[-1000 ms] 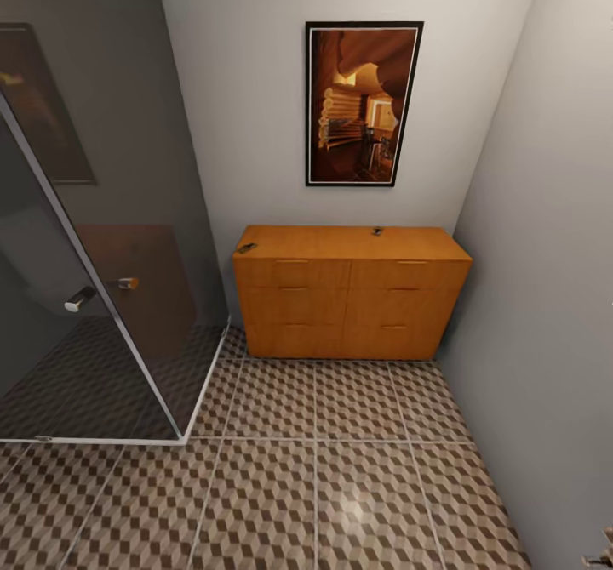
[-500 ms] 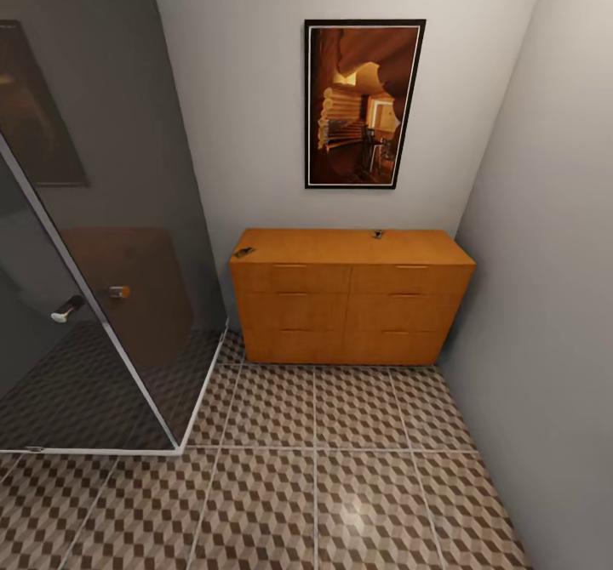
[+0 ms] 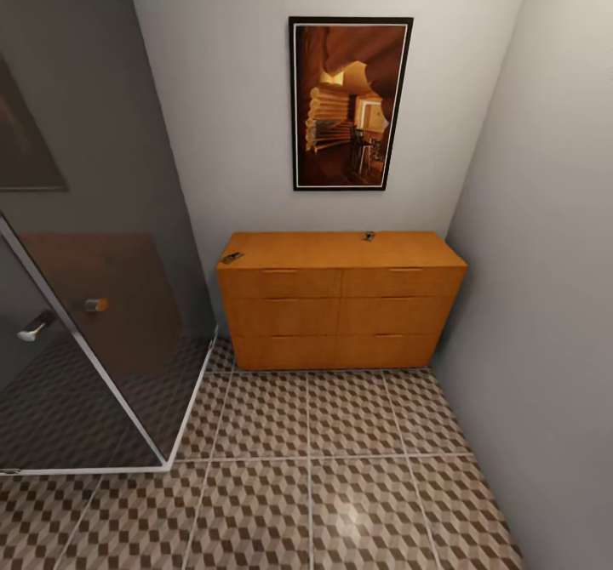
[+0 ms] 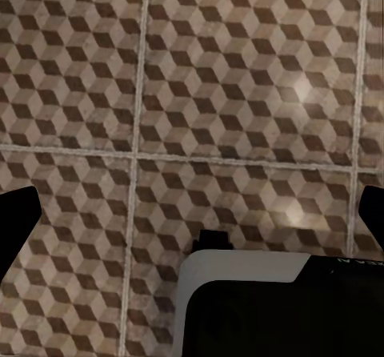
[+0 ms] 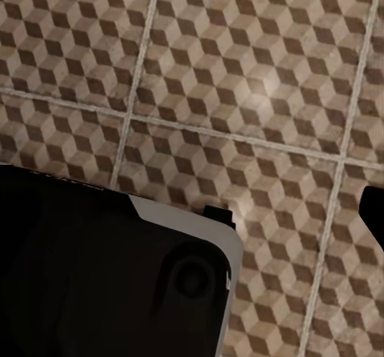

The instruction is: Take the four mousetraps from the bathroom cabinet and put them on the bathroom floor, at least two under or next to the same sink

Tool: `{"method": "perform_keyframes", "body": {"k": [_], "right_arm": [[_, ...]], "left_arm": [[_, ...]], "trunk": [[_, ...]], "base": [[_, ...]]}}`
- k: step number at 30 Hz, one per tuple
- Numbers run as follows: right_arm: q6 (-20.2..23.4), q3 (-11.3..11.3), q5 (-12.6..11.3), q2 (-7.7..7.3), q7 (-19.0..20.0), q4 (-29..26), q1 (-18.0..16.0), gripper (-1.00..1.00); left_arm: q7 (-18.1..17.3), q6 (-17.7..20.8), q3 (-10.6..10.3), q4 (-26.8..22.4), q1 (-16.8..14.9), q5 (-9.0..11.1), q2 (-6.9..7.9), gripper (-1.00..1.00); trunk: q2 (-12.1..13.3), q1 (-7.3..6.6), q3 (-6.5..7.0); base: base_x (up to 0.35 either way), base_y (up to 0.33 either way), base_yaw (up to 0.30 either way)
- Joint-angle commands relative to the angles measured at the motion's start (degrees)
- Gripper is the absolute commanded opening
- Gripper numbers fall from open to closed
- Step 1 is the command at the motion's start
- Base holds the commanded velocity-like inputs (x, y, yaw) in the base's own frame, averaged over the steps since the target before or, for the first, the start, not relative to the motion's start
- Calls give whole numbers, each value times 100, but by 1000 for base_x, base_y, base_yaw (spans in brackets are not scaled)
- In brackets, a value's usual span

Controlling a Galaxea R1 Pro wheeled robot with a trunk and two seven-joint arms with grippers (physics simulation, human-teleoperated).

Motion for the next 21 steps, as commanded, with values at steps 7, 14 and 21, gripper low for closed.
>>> {"method": "perform_keyframes", "body": {"k": [7, 14, 21], "right_arm": [[-16, 30, -61, -5, 35, 5, -5, 100], [-16, 30, -61, -4, 35, 5, -5, 100], [-16, 30, -61, 0, 35, 4, -5, 100]], "left_arm": [[29, -13, -50, 0, -4, 24, 1, 100], [29, -10, -49, 0, -3, 24, 1, 100], [29, -13, -51, 0, -4, 24, 1, 100]], "trunk": [[-11, 4, -11], [-11, 4, -6], [-11, 4, 5]], "base": [[120, 0, -94], [120, 0, -104], [117, 0, -80]]}}
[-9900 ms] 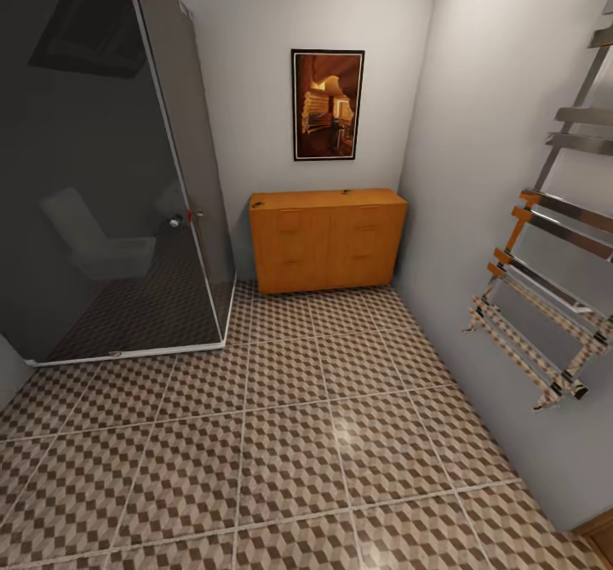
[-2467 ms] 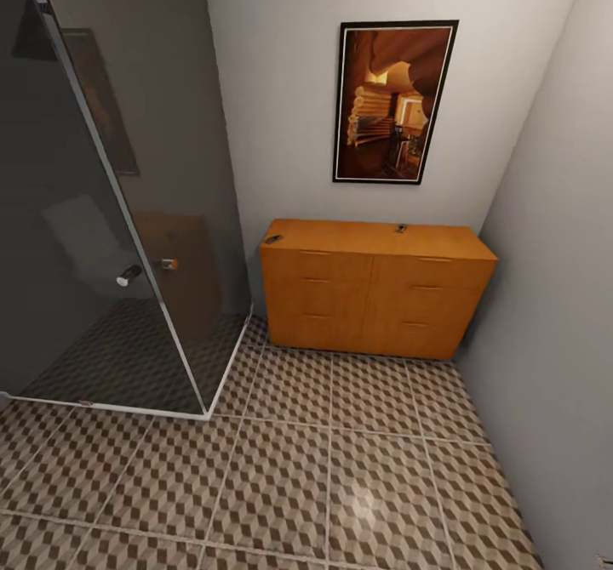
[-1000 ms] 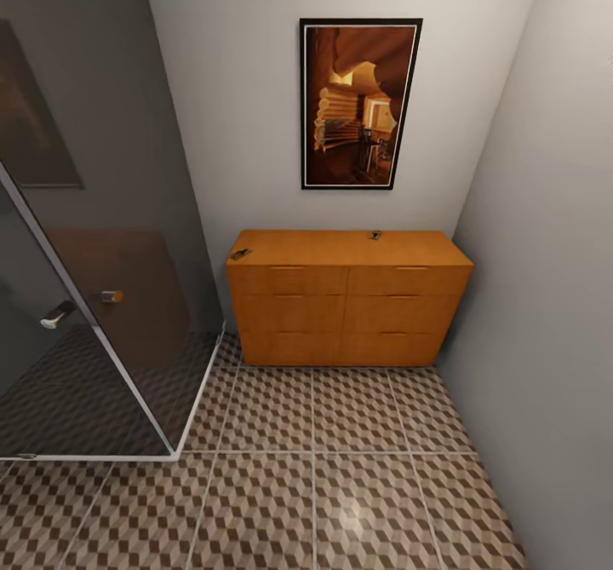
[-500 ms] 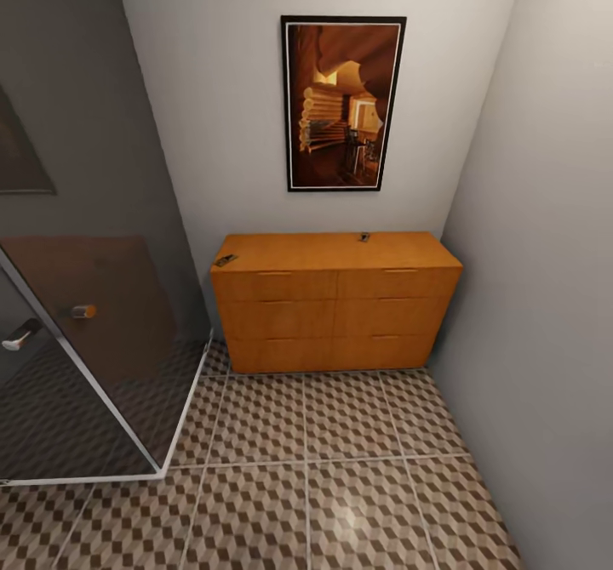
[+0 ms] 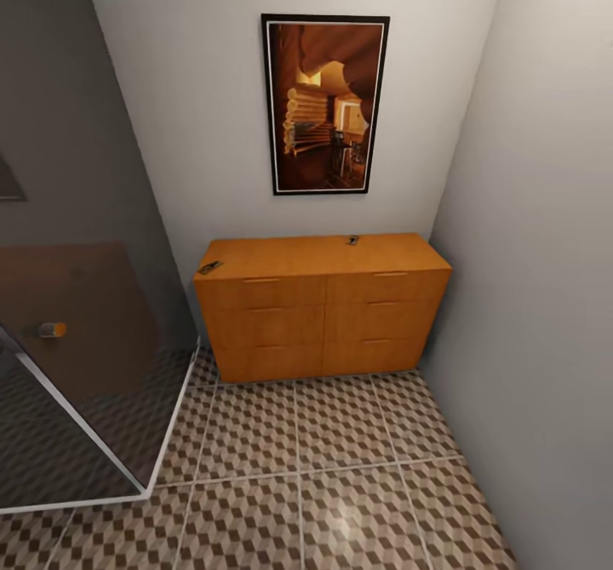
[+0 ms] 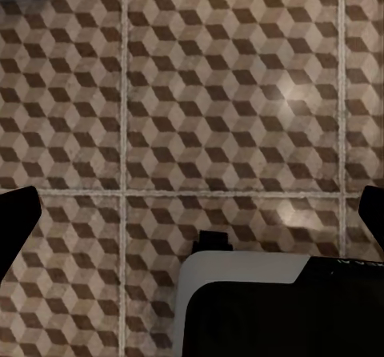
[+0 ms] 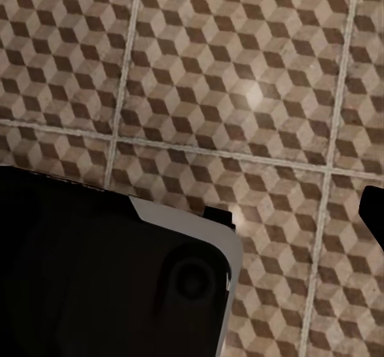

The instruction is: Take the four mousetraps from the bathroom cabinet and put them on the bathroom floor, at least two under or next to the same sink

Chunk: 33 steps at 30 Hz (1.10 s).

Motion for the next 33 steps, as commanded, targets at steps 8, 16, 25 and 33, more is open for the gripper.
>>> {"method": "perform_keyframes", "body": {"k": [8, 16, 25, 33], "right_arm": [[-16, 31, -61, -1, 35, 6, -5, 100], [-16, 31, -61, -4, 35, 10, -5, 100], [-16, 31, -61, -3, 35, 9, -5, 100], [-16, 31, -61, -3, 35, 9, -5, 100]], "left_arm": [[28, -15, -48, 0, -4, 24, 1, 100], [28, -13, -48, 0, -4, 24, 1, 100], [28, -16, -49, 0, -4, 24, 1, 100], [28, -14, -48, 0, -4, 24, 1, 100]], "trunk": [[-11, 4, -10], [-11, 4, -10], [-11, 4, -10], [-11, 4, -10]], "base": [[112, 0, -8], [109, 0, 0], [103, 0, 0], [98, 0, 0]]}}
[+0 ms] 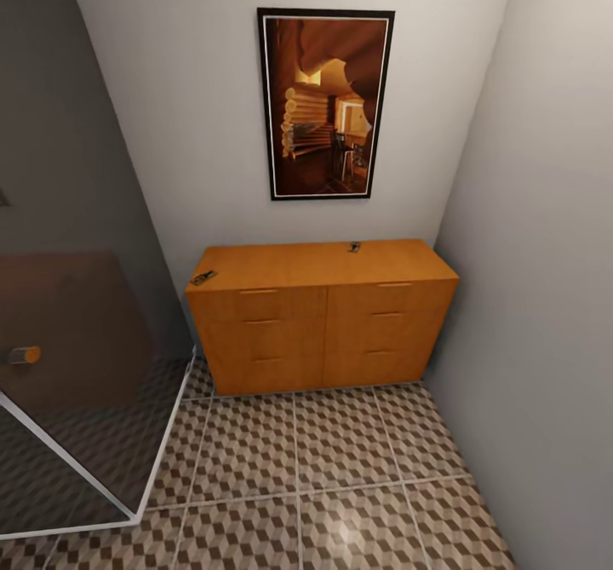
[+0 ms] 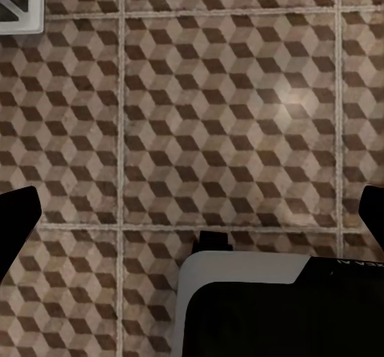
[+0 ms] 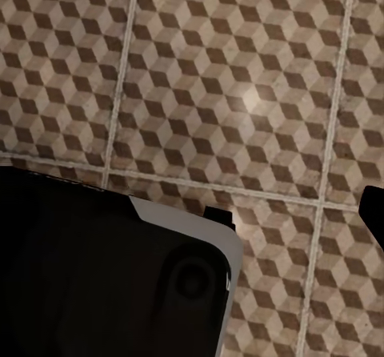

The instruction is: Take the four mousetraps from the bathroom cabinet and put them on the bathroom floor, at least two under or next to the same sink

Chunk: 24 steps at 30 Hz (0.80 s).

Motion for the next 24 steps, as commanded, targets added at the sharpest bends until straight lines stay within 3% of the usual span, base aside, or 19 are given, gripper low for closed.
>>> {"method": "perform_keyframes", "body": {"k": [1, 24], "right_arm": [[-16, 31, -61, -2, 35, 5, -5, 100], [-16, 31, -61, 0, 35, 5, -5, 100]], "left_arm": [[28, -16, -50, 1, -4, 24, 1, 100], [28, -12, -49, 1, -3, 24, 1, 100]], "trunk": [[-11, 4, -11], [-11, 4, -11]], "base": [[96, 0, 0], [89, 0, 0]]}}
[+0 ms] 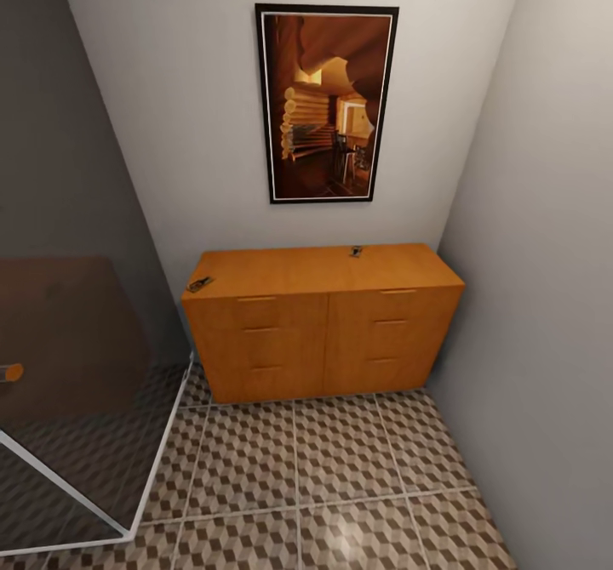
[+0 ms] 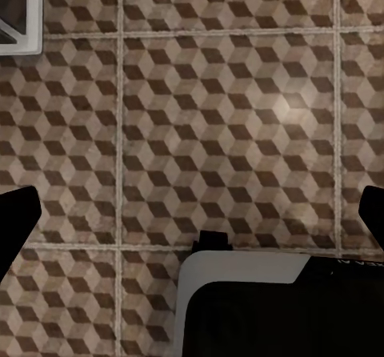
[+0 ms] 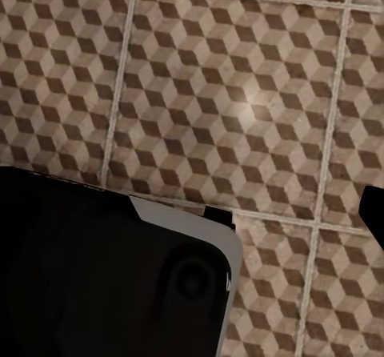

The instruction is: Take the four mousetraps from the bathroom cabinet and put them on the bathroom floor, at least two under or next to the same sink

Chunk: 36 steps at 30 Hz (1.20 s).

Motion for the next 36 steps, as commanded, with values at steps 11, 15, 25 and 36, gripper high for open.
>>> {"method": "perform_keyframes", "body": {"k": [11, 15, 25, 36], "right_arm": [[-16, 31, -61, -2, 35, 1, -5, 100], [-16, 31, -61, -2, 35, 2, -5, 100], [-16, 31, -61, -2, 35, -1, -5, 100], [-16, 31, -61, -2, 35, 2, -5, 100]], "left_arm": [[28, -14, -51, 1, -3, 24, 1, 100], [28, -14, -50, 1, -4, 24, 1, 100], [28, -14, -50, 1, -3, 24, 1, 100], [28, -14, -50, 1, -5, 24, 1, 100]], "trunk": [[-11, 4, -11], [-11, 4, -11], [-11, 4, -11], [-11, 4, -11]], "base": [[75, 0, 0], [75, 0, 11], [75, 0, 113], [48, 0, 141]]}}
